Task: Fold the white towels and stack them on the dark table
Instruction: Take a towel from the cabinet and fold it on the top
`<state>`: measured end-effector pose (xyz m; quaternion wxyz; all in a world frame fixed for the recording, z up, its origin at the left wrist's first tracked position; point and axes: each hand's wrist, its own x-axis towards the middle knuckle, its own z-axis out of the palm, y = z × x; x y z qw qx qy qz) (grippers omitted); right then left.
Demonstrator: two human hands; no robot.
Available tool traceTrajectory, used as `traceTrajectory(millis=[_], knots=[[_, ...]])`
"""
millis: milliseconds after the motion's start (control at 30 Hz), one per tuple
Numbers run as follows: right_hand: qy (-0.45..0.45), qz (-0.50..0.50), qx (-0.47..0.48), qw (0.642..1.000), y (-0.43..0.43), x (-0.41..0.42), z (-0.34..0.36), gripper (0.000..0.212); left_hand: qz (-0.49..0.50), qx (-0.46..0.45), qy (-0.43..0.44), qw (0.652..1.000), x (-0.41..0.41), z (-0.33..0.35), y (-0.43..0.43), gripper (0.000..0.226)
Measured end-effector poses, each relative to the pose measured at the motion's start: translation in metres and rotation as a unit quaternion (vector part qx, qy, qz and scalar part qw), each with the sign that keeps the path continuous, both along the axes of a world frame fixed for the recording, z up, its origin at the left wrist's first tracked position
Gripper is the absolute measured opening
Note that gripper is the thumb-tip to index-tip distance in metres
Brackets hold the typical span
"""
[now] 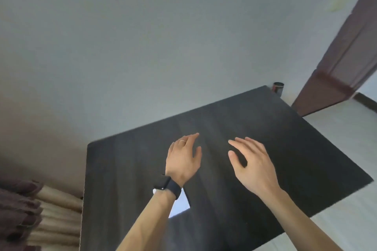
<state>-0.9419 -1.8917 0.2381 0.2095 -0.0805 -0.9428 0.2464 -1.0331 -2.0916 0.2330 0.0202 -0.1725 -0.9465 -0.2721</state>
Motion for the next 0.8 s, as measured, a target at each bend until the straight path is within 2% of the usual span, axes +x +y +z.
traceTrajectory(millis=[133,267,367,533,700,800], knots=[[0.024,-0.108,0.028,0.993,0.034,0.050,0.029,0.044,-0.126,0.013,0.054,0.990,-0.002,0.031,0.059,0.046],[0.015,-0.250,0.067,0.966,0.069,0.123,0.055,0.042,-0.266,0.022,0.100,0.959,0.028,0.059,0.135,0.046],[0.046,-0.342,0.093,0.934,0.091,0.190,0.077,0.041,-0.354,0.051,0.120,0.926,0.076,0.081,0.197,0.046],[0.101,-0.477,0.120,0.865,0.123,0.317,0.110,0.036,-0.505,0.102,0.141,0.845,0.192,0.124,0.294,0.045],[0.116,-0.574,0.151,0.797,0.153,0.444,0.136,0.038,-0.595,0.143,0.155,0.775,0.320,0.163,0.364,0.044],[0.106,-0.619,0.163,0.761,0.174,0.514,0.148,0.037,-0.626,0.164,0.143,0.749,0.389,0.181,0.402,0.044]])
